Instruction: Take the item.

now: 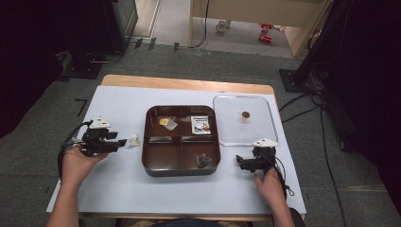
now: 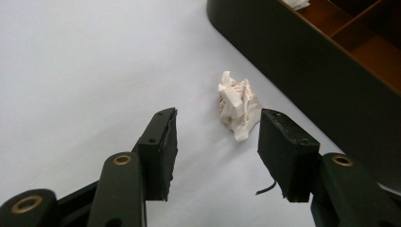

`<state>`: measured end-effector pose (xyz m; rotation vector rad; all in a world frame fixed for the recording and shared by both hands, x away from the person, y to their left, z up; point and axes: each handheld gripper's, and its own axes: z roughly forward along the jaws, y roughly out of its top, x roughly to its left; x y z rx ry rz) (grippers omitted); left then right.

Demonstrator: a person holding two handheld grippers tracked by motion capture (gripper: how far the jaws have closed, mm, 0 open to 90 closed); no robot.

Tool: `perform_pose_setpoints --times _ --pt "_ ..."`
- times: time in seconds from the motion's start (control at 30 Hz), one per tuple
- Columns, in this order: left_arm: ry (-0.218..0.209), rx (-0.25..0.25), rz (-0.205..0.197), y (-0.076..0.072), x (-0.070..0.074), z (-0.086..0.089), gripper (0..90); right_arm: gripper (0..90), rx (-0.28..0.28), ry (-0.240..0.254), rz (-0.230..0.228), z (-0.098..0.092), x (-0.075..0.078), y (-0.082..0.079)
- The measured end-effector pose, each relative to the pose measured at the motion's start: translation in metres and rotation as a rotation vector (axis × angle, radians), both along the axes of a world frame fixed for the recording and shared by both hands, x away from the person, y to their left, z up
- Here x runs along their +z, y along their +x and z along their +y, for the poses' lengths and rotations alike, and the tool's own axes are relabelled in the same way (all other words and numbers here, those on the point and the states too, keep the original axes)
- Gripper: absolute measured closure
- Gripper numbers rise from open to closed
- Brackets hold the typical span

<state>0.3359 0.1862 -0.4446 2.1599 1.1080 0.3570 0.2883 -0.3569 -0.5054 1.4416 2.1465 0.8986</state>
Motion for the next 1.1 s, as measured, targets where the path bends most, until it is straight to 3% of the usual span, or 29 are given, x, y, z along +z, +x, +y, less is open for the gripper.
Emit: perform_pose_setpoints --times 0.53,1.1 --pt "0.010 0.091 0.019 -0.005 -0.010 0.029 45.7 0.0 0.000 0.001 0.000 0.000 0.000 0.000" --pt "0.059 0.129 0.036 0.002 -0.028 0.047 45.3 0.0 0.000 0.001 0.000 0.000 0.000 0.000"
